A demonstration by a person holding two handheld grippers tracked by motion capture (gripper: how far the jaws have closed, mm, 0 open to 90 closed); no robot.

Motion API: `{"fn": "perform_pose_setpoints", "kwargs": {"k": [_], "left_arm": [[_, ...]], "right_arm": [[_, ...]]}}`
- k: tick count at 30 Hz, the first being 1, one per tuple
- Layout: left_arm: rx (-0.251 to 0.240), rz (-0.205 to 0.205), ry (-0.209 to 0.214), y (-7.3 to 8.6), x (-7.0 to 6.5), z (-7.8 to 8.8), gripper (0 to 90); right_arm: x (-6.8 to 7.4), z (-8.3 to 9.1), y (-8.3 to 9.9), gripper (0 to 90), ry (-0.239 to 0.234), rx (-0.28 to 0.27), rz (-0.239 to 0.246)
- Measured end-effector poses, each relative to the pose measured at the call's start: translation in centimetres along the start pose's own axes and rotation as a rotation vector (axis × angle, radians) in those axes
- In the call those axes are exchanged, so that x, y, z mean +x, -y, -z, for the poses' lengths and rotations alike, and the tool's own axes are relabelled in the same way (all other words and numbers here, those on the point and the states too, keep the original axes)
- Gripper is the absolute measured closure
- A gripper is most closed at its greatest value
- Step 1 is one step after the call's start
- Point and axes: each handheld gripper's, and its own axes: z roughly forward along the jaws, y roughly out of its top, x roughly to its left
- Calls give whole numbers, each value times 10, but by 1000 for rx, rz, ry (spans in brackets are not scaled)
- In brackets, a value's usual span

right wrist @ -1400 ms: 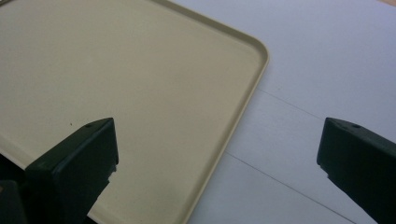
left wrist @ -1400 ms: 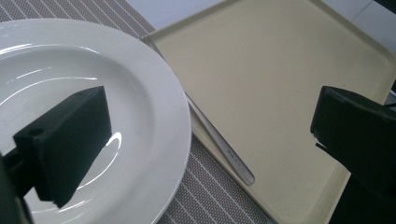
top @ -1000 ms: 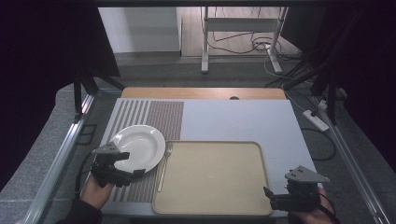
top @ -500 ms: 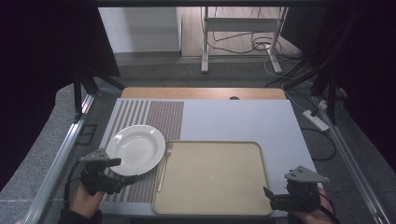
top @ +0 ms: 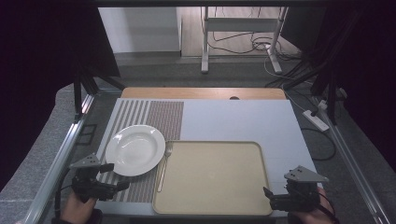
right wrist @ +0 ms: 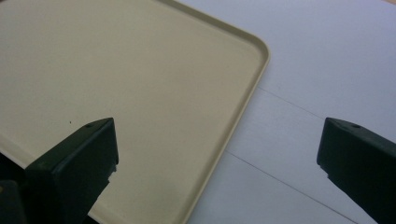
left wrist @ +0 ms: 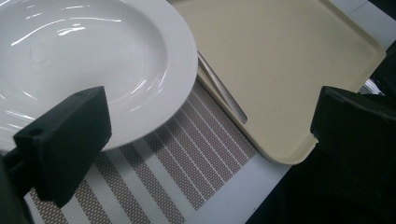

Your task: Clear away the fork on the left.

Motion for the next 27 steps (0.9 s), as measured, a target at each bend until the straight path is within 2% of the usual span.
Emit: {"fn": "perform_pose_setpoints", "kwargs": {"k": [7,14,27], "left_arm": [[-5,-4,-30,4,-2,5,0],[2,-49,-73,6,-8,8,0],[-1,-32,-93,11,-6,14,0]], "right_arm": [[0,0,0,0,1,2,1],[0,0,0,0,1,2,0],[1,0,-1,0,2,4,2]]}}
